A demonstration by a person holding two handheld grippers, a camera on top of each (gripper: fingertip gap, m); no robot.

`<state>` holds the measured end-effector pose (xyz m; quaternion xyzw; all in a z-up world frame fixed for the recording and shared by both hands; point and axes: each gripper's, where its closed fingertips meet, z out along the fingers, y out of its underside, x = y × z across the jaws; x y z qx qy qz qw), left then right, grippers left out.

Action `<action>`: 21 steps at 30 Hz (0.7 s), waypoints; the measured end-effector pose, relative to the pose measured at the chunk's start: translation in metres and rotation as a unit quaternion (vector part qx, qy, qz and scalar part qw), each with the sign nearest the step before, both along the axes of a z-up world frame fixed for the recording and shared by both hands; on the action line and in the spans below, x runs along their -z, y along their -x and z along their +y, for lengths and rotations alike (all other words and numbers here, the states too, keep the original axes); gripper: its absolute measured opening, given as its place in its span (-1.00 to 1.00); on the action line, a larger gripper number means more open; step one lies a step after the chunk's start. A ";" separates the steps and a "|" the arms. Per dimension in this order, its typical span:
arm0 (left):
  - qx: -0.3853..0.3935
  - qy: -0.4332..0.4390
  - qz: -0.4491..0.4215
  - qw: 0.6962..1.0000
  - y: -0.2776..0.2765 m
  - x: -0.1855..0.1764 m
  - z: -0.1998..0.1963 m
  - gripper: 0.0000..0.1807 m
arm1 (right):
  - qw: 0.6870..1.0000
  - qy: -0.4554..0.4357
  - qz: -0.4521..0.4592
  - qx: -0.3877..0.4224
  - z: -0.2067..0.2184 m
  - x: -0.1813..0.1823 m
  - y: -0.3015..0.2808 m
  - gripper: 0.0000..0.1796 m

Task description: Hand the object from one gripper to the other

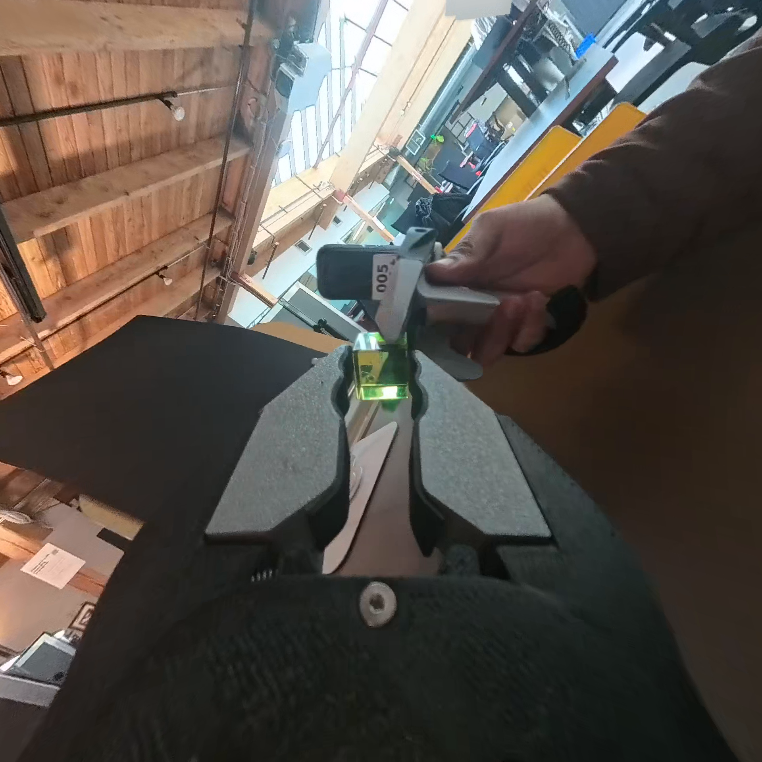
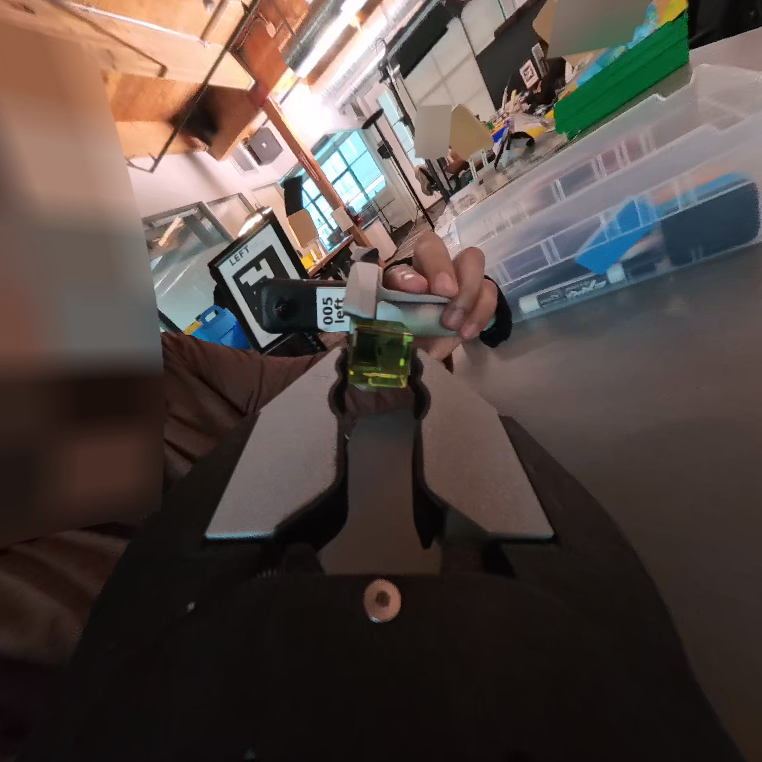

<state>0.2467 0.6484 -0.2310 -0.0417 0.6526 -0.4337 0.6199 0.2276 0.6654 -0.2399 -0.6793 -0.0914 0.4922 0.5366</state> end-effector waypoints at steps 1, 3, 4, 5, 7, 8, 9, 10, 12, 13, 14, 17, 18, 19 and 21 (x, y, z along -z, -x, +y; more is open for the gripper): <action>-0.002 -0.001 0.000 1.000 -0.001 0.001 0.000 -0.73 | 1.000 -0.002 -0.003 -0.002 0.000 -0.001 0.001 -0.72; -0.014 0.011 0.024 1.000 -0.005 0.005 0.004 -0.74 | 0.999 -0.010 -0.044 0.026 0.004 0.003 -0.006 -0.72; -0.023 0.023 0.040 0.999 -0.007 0.008 0.008 -0.74 | 0.996 -0.019 -0.074 0.052 0.007 0.004 -0.012 -0.72; -0.031 0.040 0.055 0.997 -0.009 0.009 0.012 -0.74 | 0.990 -0.027 -0.108 0.081 0.009 0.005 -0.019 -0.72; -0.028 0.099 0.122 0.987 -0.014 0.015 0.020 -0.73 | 0.966 -0.040 -0.211 0.144 0.012 0.010 -0.033 -0.72; -0.027 0.139 0.156 0.978 -0.017 0.016 0.026 -0.72 | 0.945 -0.053 -0.269 0.177 0.013 0.010 -0.041 -0.73; -0.032 0.183 0.181 0.966 -0.021 0.015 0.034 -0.70 | 0.918 -0.065 -0.326 0.215 0.014 0.008 -0.050 -0.72; -0.038 0.227 0.205 0.951 -0.024 0.015 0.043 -0.69 | 0.886 -0.075 -0.384 0.250 0.015 0.008 -0.059 -0.73; -0.024 0.303 0.263 0.916 -0.028 0.020 0.051 -0.59 | 0.825 -0.092 -0.479 0.284 0.014 0.008 -0.066 -0.73; -0.007 0.338 0.291 0.895 -0.028 0.022 0.051 -0.54 | 0.801 -0.096 -0.515 0.289 0.016 0.011 -0.066 -0.72; 0.013 0.370 0.315 0.874 -0.029 0.022 0.049 -0.51 | 0.780 -0.095 -0.546 0.290 0.018 0.016 -0.065 -0.72; 0.066 0.437 0.368 0.818 -0.028 0.022 0.042 -0.43 | 0.733 -0.076 -0.618 0.272 0.026 0.037 -0.059 -0.73; 0.072 0.448 0.378 0.807 -0.028 0.023 0.040 -0.43 | 0.720 -0.071 -0.635 0.271 0.028 0.041 -0.058 -0.73; 0.074 0.453 0.385 0.800 -0.028 0.025 0.039 -0.42 | 0.710 -0.070 -0.646 0.271 0.030 0.044 -0.056 -0.72; 0.064 0.445 0.402 0.798 -0.030 0.033 0.035 -0.42 | 0.698 -0.079 -0.658 0.272 0.034 0.043 -0.050 -0.72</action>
